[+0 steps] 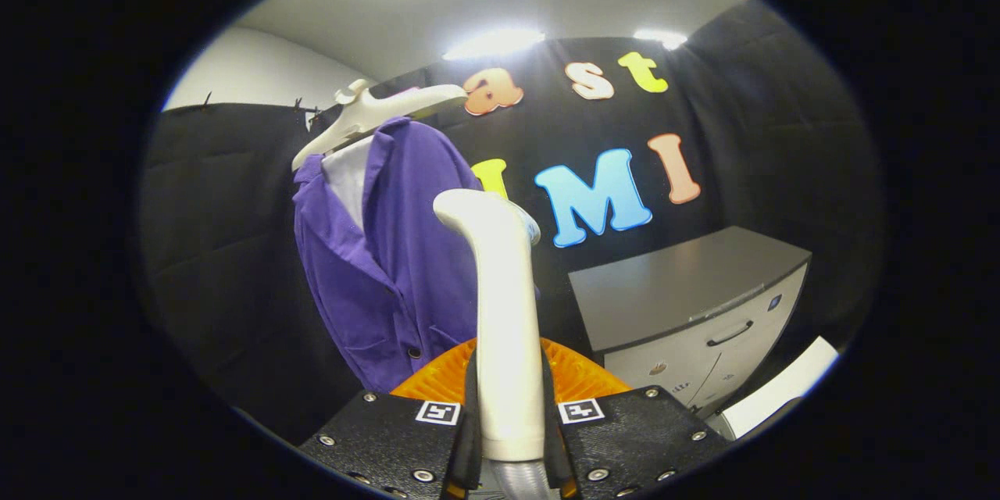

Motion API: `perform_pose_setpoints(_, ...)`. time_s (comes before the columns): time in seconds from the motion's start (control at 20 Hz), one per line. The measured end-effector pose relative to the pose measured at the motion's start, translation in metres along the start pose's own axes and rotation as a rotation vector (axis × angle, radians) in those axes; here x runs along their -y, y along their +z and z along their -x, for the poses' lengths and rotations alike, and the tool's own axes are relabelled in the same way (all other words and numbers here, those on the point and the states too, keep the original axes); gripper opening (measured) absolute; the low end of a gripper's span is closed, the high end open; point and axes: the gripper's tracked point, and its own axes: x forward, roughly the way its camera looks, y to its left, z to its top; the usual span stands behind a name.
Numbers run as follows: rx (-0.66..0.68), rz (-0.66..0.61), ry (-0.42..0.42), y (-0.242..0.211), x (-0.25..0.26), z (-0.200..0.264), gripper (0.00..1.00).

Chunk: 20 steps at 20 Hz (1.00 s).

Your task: Iron the clothes twice with a garment steamer, once on the left side and once on the right side.

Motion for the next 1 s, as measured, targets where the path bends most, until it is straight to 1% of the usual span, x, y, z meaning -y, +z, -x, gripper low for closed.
perform_pose_setpoints(0.15,0.089,0.112,-0.025,0.015,-0.023,-0.005,0.31)
perform_pose_setpoints(0.3,0.154,0.178,-0.045,0.023,-0.039,-0.018,0.31)
perform_pose_setpoints(0.55,0.207,0.247,-0.091,0.028,-0.052,-0.041,0.31)
perform_pose_setpoints(0.8,0.281,0.347,-0.198,0.049,-0.053,-0.057,0.31)
perform_pose_setpoints(1.0,0.289,0.437,-0.214,0.042,-0.065,-0.067,0.31)
